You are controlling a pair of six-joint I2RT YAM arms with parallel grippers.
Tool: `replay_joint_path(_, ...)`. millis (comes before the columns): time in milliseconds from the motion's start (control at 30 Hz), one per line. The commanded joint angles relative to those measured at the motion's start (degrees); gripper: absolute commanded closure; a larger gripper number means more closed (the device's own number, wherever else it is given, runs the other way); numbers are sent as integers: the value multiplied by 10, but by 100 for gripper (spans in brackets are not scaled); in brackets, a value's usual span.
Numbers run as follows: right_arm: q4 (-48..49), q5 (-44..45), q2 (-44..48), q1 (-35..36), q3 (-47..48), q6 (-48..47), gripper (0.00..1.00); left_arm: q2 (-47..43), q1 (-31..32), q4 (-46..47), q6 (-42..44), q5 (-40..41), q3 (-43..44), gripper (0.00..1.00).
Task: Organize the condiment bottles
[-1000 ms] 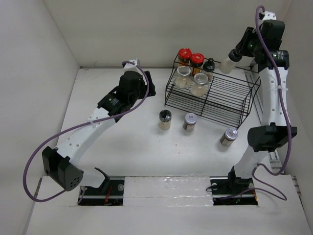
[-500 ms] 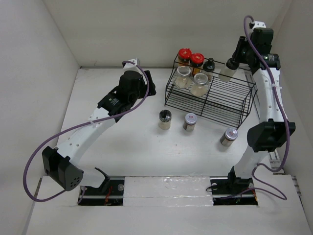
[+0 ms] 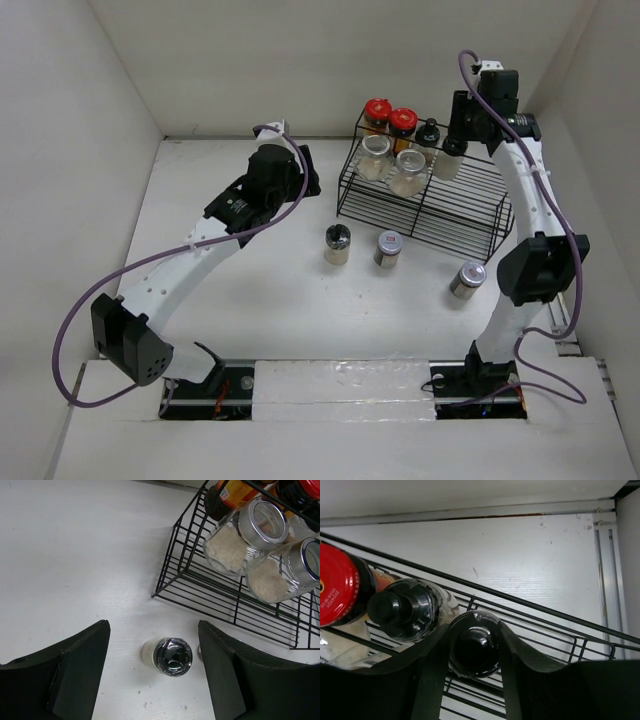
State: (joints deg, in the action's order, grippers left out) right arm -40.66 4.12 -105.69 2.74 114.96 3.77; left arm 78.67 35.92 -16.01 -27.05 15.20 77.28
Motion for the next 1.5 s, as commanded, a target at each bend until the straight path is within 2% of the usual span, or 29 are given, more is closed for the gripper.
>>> replay_joint_path(0,6,25,4,10,29,-7,50,-5,1,12,2,2,7,33)
replay_joint_path(33,6,25,4,10,38,-7,35,-5,1,12,2,2,7,33)
replay_joint_path(67,6,30,14,16,38,-1,30,-5,1,12,2,2,12,33)
replay_joint_path(133,6,30,32,16,44,-1,24,-5,1,6,2,2,12,33)
replay_joint_path(233,29,55,89,37,25,4,23,-5,1,1,2,7,24,33)
replay_joint_path(267,44,55,133,45,-19,4,28,-5,1,1,2,7,24,33)
replay_joint_path(300,61,55,158,56,-51,11,39,-5,1,1,2,12,31,33)
replay_joint_path(333,107,45,186,83,-87,12,54,-5,1,-6,9,22,31,33)
replay_joint_path(367,131,32,211,99,-164,17,71,-5,1,-6,9,27,36,33)
replay_joint_path(400,151,18,257,117,-200,17,97,-10,1,-13,15,35,36,33)
replay_joint_path(433,166,-19,274,138,-233,22,100,-10,1,-21,15,49,41,33)
replay_joint_path(500,175,-53,290,199,-305,22,100,-16,1,-31,15,67,47,33)
replay_joint_path(567,170,-86,290,256,-340,15,89,-22,-28,-46,15,60,53,33)
replay_joint_path(600,164,-94,283,273,-351,15,80,-22,-43,-46,7,43,60,33)
replay_joint_path(633,164,-101,270,291,-366,15,57,-22,-63,-53,-5,17,60,33)
replay_joint_path(667,164,-110,262,306,-366,15,47,-22,-112,-53,-11,-52,60,33)
replay_joint_path(733,159,-104,235,353,-372,23,35,-17,-157,-58,-23,-102,54,33)
replay_joint_path(767,159,-104,226,365,-372,23,35,-12,-188,-66,-30,-126,54,33)
replay_joint_path(833,177,-87,210,387,-372,23,35,-12,-204,-66,-30,-134,48,33)
replay_joint_path(1067,215,-52,120,387,-374,23,49,-41,-205,-68,-35,-141,1,33)
replay_joint_path(1100,215,-44,106,387,-367,23,54,-47,-205,-62,-35,-141,-5,33)
replay_joint_path(1467,243,4,59,394,-355,34,57,-69,-205,-39,-35,-193,-48,33)
